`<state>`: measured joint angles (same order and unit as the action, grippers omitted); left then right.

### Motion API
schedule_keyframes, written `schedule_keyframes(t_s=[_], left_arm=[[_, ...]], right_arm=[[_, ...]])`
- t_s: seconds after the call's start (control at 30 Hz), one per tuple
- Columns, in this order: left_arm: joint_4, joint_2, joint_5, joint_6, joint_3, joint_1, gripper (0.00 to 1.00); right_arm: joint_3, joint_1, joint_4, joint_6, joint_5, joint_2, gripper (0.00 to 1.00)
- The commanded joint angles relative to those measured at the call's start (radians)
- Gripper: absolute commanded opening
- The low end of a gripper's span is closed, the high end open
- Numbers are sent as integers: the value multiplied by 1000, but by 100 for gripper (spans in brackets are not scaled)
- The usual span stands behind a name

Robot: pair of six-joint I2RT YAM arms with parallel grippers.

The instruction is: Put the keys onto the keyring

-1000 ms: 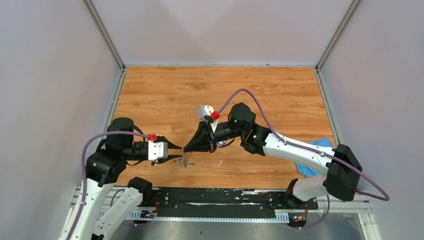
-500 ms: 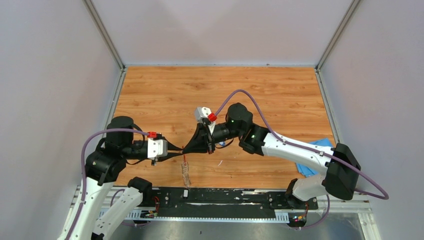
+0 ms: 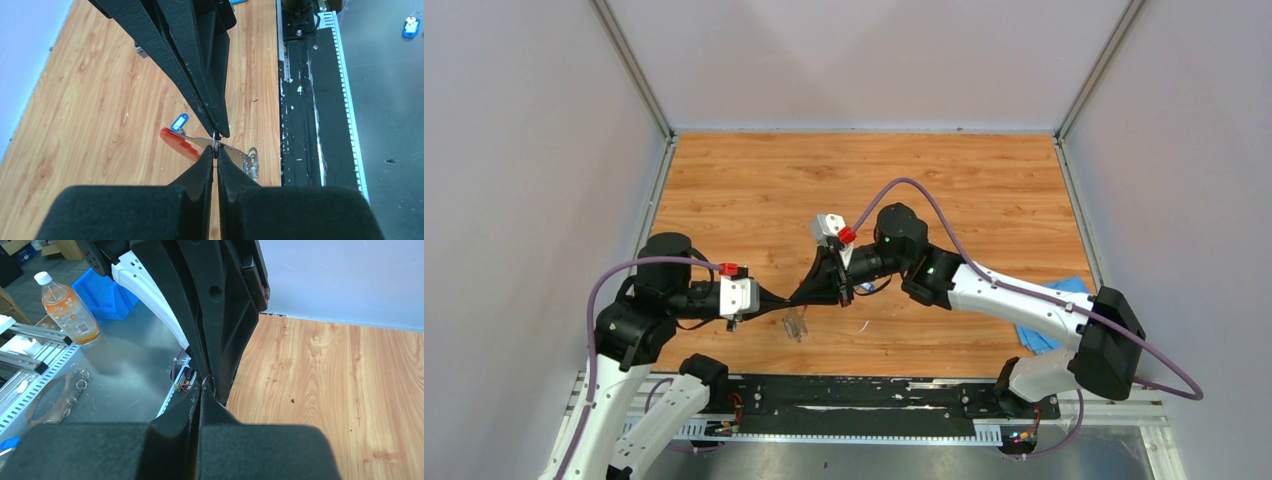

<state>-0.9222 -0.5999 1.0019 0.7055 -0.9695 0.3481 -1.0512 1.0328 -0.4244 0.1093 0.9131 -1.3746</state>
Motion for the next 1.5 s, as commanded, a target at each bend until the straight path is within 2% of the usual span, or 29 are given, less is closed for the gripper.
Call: schedule_keyframes(t_s=[0.0,0.13,0.2,0.27,0.43,0.6,0.73,1.03,1.27,1.37,1.47], left_arm=[[2,-8,4,-9,-6,-7,8],[2,-15,9,-16,-9,-6,13],[2,-17,9,-21,-11,-6,10],[2,-12,16,-17,-5,-6,1],[3,24,47,52,19,-6,0],[3,89,79,206,38,-6,0],[1,133,92,329,50,-6,0],[3,200,123,557,52,-6,0],[2,221,134,562,48,-6,0],[2,215,123,518,48,-6,0],[2,180,102,408,35,-6,0]], right_arm=[[-57,23,44,-29,23,-6,0],[-76,26,73,-38,24,-20,0],[-80,27,79,-38,24,-21,0],[-84,28,85,-41,24,-22,0],[-104,30,136,-63,27,-19,0],[-81,30,192,-143,-10,48,35],[-34,30,197,-213,-70,126,45],[18,31,192,-334,-136,223,47],[33,30,212,-348,-132,250,45],[37,30,211,-333,-127,255,44],[36,30,200,-316,-133,252,42]])
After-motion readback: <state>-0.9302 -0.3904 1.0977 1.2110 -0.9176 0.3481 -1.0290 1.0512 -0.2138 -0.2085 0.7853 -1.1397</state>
